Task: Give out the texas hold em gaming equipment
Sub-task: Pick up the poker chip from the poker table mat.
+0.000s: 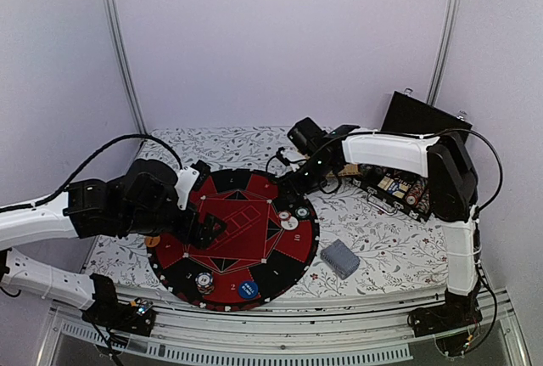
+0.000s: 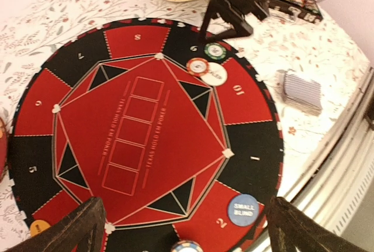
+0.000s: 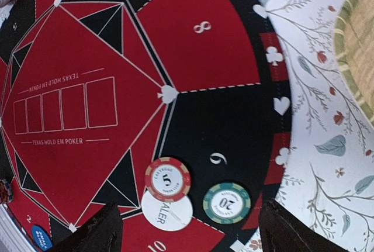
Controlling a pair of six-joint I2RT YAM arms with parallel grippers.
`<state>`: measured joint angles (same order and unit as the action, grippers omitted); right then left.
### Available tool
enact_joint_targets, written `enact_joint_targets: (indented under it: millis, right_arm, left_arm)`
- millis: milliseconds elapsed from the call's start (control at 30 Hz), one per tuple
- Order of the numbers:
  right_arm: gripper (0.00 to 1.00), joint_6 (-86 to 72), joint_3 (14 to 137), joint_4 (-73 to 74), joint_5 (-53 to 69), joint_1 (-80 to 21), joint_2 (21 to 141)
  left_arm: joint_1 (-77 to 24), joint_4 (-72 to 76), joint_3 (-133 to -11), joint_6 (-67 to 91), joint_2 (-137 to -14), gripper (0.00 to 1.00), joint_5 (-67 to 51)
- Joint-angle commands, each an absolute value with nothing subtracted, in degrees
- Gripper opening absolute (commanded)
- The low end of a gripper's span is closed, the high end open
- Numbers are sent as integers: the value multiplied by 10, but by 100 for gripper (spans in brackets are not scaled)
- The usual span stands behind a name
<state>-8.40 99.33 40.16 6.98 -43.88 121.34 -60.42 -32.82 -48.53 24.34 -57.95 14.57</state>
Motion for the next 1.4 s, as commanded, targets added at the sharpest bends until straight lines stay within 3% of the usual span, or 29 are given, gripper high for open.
enact_joint_targets:
  millis: [0, 367, 500, 967, 1367]
  right_arm:
    - [82, -48, 1051, 446, 15, -469, 1277]
    - [74, -35, 1102, 483, -8, -488, 1374]
    - [60, -36, 1106, 490, -7, -491, 1384]
    - [37, -44, 1111, 504, -40, -510, 1374]
    - [33, -51, 1108, 456, -14, -511, 1285]
  left_arm:
    - [-584, -328, -477, 231, -586, 98, 177]
    - [-567, -317, -445, 235, -557, 98, 171]
    - [-565, -318, -445, 234, -559, 98, 169]
    - [-559, -324, -435, 233, -551, 98, 171]
    - [-557, -324, -436, 234, -544, 98, 179]
